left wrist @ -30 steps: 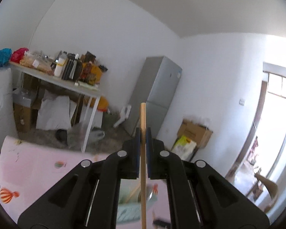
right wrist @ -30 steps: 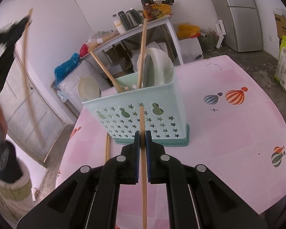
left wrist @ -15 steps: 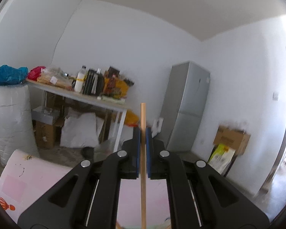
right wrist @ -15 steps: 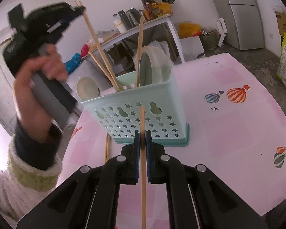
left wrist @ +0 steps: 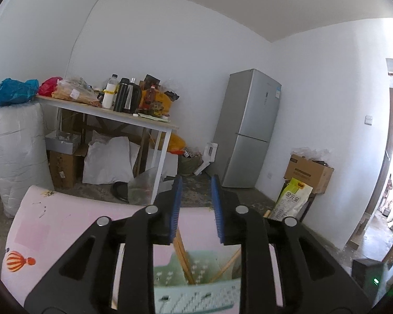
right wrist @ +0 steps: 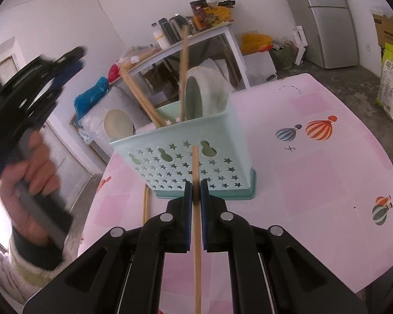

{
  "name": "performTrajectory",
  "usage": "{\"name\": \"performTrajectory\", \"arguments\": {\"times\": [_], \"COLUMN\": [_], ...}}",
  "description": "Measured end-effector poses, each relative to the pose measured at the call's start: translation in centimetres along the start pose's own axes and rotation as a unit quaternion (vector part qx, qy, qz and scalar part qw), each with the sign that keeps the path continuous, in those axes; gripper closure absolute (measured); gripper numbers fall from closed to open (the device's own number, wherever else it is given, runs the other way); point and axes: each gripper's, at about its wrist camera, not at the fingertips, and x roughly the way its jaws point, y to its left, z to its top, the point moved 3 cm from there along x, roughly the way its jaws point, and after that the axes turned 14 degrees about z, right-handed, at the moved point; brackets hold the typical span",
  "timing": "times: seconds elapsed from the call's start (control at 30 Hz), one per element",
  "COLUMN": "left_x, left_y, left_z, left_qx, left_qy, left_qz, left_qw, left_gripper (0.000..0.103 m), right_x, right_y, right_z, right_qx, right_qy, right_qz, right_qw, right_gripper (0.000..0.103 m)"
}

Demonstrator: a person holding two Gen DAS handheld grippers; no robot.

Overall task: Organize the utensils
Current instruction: 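Lower the chopstick into the holder and open the right gripper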

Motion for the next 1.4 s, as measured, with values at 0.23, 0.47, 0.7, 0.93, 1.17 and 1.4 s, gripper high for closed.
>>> {"name": "performTrajectory", "arguments": {"times": [0.23,0.47,0.7,0.93,1.17,1.4], "left_x": [-3.6,-2.7,-1.8,-1.5,-1.3,-1.0], "left_y": [2.2,5.9,8.4,8.9,8.6,8.7], "left_z": [-2.9,-10.1,-15.3,-16.2,-16.1,-16.2], "left_qx": [0.039,0.068,0.074,0.076,0.078,0.075], "left_qy": [0.036,0.161,0.242,0.259,0.259,0.261], "left_qz": [0.002,0.039,0.071,0.077,0.080,0.087], "left_qw": [0.9986,0.9838,0.9649,0.9597,0.9594,0.9584], "left_gripper": [0.070,0.069,0.069,0.069,0.069,0.069], "right_x": [-1.1,-2.9,-4.7,-5.7,-6.0,-3.8], "right_y": [0.4,2.1,3.9,6.3,8.3,8.2], "right_z": [0.2,1.6,4.4,10.1,16.2,18.9], "right_qx": [0.000,-0.022,-0.048,-0.084,-0.117,-0.129], "right_qy": [-0.015,-0.043,-0.079,-0.132,-0.211,-0.266], "right_qz": [-0.002,0.004,0.018,0.049,0.065,0.036], "right_qw": [1.000,0.999,0.996,0.986,0.968,0.955], "right_gripper": [0.097,0.097,0.097,0.097,0.097,0.097]}}
